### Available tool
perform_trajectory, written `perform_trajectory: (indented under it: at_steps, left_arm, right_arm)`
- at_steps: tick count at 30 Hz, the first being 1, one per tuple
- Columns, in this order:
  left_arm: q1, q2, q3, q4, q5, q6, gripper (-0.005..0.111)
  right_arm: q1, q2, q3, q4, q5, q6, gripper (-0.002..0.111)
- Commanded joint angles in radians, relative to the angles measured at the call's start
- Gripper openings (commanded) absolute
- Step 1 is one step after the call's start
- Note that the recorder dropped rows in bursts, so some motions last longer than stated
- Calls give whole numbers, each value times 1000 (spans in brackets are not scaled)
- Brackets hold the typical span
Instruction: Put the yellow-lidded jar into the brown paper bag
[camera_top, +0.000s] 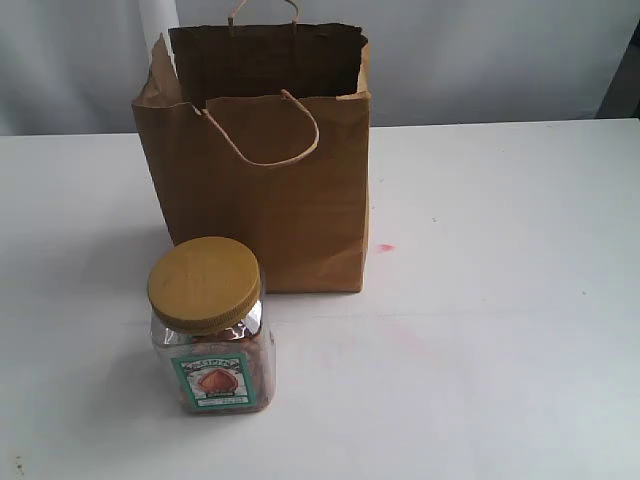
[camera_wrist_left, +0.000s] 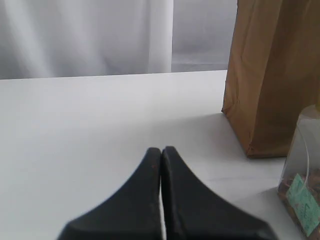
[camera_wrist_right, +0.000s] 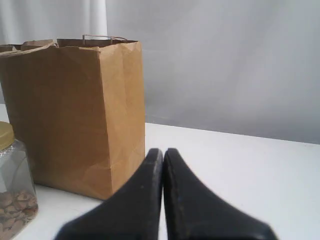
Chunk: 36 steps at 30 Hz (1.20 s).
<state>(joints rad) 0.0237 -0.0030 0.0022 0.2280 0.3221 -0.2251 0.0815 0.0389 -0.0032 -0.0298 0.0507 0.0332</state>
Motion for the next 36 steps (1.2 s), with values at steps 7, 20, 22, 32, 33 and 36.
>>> perform_trajectory:
  at_steps: [7,20,22,32,33,36]
  left_arm:
    - [-3,3,-2,-4,-4,-4,1]
    - [-3,3,-2,-4,-4,-4,1]
    - [-3,3,-2,-4,-4,-4,1]
    - [-3,3,-2,-4,-4,-4,1]
    - [-3,3,-2,-4,-4,-4,1]
    - [-3,3,-2,-4,-4,-4,1]
  right_arm:
    - [-2,-4,3,-37,-115,-9,0]
    - [-2,-4,3,157,-263,12,0]
    - [-2,-4,3,202,-281,12,0]
    - [-2,143,-283,202,220,-11,0]
    - [-2,174,-333,202,291,-33,0]
    - [-2,268,-462,202,482,-93,0]
